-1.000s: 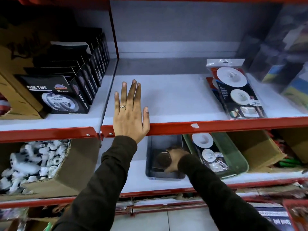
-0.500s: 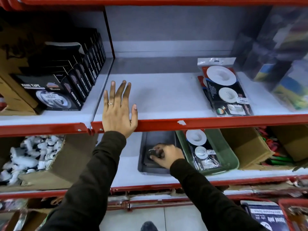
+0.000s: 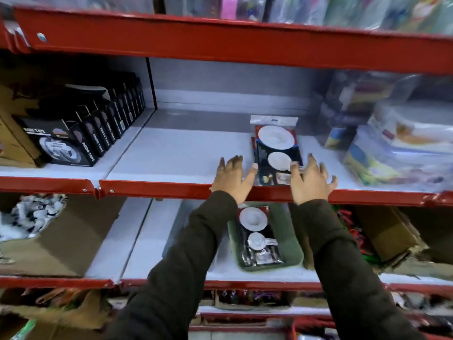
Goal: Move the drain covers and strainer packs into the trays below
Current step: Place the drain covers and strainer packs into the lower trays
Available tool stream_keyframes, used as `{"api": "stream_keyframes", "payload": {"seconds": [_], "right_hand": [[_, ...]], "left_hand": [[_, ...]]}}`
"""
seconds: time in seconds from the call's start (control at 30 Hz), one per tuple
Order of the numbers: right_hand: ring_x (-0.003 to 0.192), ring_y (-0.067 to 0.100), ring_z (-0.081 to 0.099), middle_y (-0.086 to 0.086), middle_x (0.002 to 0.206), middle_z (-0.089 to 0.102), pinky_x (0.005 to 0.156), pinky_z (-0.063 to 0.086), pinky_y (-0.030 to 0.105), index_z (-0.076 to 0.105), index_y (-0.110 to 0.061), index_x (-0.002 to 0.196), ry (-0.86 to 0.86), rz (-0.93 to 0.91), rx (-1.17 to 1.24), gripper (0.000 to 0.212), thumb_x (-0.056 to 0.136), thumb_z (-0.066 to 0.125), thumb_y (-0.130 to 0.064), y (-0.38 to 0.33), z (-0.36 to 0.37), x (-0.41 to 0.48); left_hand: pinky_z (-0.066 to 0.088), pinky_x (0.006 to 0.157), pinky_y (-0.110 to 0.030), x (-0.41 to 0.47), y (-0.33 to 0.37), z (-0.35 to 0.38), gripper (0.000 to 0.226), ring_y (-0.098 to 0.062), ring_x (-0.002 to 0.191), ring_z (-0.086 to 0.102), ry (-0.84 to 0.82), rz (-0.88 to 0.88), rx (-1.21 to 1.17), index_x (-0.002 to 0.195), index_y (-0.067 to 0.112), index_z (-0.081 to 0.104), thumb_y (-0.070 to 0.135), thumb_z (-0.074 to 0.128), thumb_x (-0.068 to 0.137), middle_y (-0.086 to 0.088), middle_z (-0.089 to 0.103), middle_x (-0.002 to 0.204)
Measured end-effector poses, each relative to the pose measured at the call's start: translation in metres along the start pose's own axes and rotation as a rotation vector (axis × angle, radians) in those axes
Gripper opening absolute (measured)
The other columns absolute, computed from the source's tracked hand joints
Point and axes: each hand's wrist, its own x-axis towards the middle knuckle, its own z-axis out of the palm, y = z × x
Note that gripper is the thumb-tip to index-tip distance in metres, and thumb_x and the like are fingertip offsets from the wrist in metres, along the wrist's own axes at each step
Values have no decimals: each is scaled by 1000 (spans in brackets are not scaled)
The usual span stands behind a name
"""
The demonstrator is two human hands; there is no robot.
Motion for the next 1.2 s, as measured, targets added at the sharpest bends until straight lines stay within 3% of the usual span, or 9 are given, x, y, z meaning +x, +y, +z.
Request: {"api": "stream_keyframes", "payload": {"seconds": [0.17, 0.27, 0.33, 0.47, 0.63, 0.73, 0.87, 1.07, 1.2], "right_hand": [[127, 32, 52, 14, 131, 62, 118, 1, 55, 43, -15, 137, -269, 77, -10, 45, 95, 41, -29, 18, -16, 19], [121, 35, 56, 22, 130, 61, 109, 33, 43, 47, -11, 137, -209, 74, 438, 44, 93, 49, -9, 22, -32, 20], [92, 26, 69, 27, 112, 66, 80, 52, 32, 43, -3, 137, -300, 177, 884, 50, 89, 51, 6, 32, -44, 19], [63, 12, 69, 11, 91, 72, 53, 58, 24, 52, 2, 128, -769, 195, 1099, 47, 84, 46, 19, 84, -59, -4], [81, 28, 70, 22, 106, 71, 67, 61, 33, 55, 3, 124, -1308, 256, 755, 57, 68, 66, 6, 170, -12, -55], [50, 13, 65, 7, 61, 70, 45, 51, 20, 58, 5, 93, -1405, 369, 566, 40, 55, 70, -1, 197, 15, -102], [34, 10, 58, 4, 43, 63, 35, 45, 17, 56, 0, 73, -1259, 560, 609, 17, 77, 53, 17, 207, 43, -122], [99, 41, 62, 29, 118, 60, 70, 60, 36, 47, 5, 127, -834, 818, 843, 37, 92, 42, 15, 194, 92, -88], [110, 31, 61, 12, 115, 67, 99, 47, 40, 64, -9, 110, -458, 225, 366, 22, 88, 63, -12, 174, 71, -83]], "left_hand": [[8, 125, -49, 9, 46, 17, 48, -34, 149, 24, -10, -125, 87, 139, 16, 53, 35, 34, 99, -12, 36, 158], [35, 113, -39, -2, 54, 10, 40, -34, 129, 48, 150, -193, -112, 123, 14, 66, 32, 46, 94, -12, 56, 139], [48, 98, -33, -16, 55, -1, 37, -27, 114, 61, 143, -250, -452, 122, 11, 67, 27, 59, 90, -9, 67, 122], [56, 53, -19, -68, 33, -13, 15, -8, 57, 68, -318, -266, -925, 99, 9, 63, -2, 62, 88, 0, 75, 72], [63, 70, -29, -126, -18, 41, 45, -17, 70, 74, -878, -522, -664, 125, 4, 50, -8, 65, 86, -13, 72, 93], [61, 82, -31, -152, -42, 92, 21, -13, 65, 74, -1018, -614, -587, 106, 4, 60, -5, 65, 87, -6, 75, 75], [62, 64, -24, -161, -67, 129, 18, -10, 59, 73, -842, -721, -731, 88, 9, 70, -8, 64, 86, -2, 77, 70], [57, 46, -21, -129, -68, 157, 11, -12, 41, 67, -203, -861, -864, 95, -6, 65, -11, 64, 86, -15, 70, 62], [52, 87, -25, -127, -59, 151, 25, -18, 86, 62, 26, -557, -317, 108, 12, 71, 23, 71, 86, -6, 66, 94]]}}
